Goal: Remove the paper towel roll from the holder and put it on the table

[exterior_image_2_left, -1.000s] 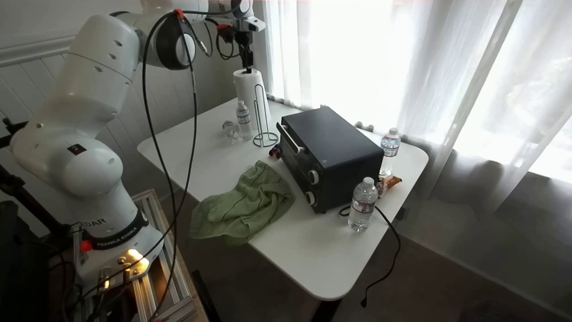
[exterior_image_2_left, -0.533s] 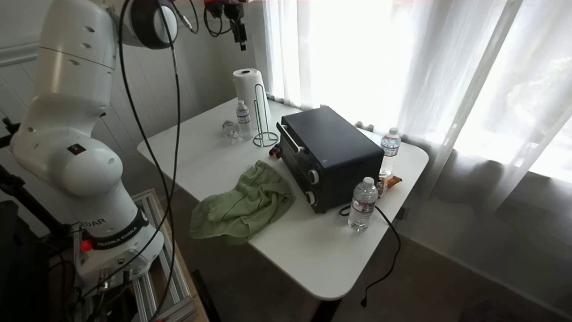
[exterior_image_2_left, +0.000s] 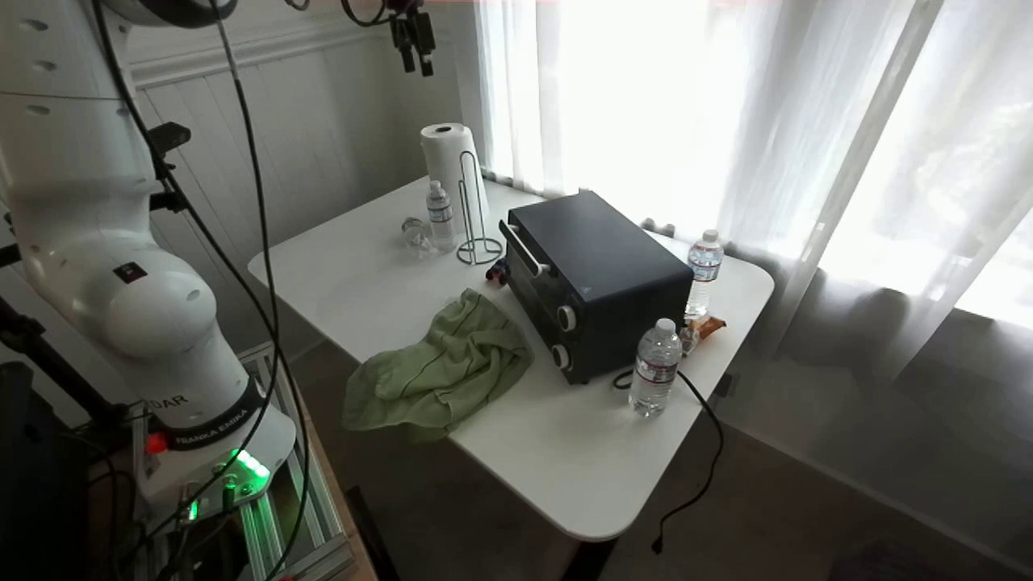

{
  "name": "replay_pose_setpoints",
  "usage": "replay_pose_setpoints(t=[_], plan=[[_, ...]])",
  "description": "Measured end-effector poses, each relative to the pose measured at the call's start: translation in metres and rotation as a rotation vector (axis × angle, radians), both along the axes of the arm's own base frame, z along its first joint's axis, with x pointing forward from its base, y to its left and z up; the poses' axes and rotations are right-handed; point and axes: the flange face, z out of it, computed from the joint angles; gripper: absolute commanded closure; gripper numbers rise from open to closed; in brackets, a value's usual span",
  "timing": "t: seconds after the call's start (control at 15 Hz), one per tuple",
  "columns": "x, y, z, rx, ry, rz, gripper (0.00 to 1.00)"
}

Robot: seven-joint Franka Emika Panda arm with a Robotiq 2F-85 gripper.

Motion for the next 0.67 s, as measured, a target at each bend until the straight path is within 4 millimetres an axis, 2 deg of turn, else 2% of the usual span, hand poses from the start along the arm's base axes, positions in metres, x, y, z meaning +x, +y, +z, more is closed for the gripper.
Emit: replay_pose_setpoints(t=[0.4,0.53,0.67], plan=[[-0.039,-0.089,0.009,-0.173,0.063,0.232,0.00],[-0.048,-0.104,0.012,-0.184,0.070,0.251,0.00],[-0.052,-0.104,0.010,-0.188,0.073,0.258,0.00]])
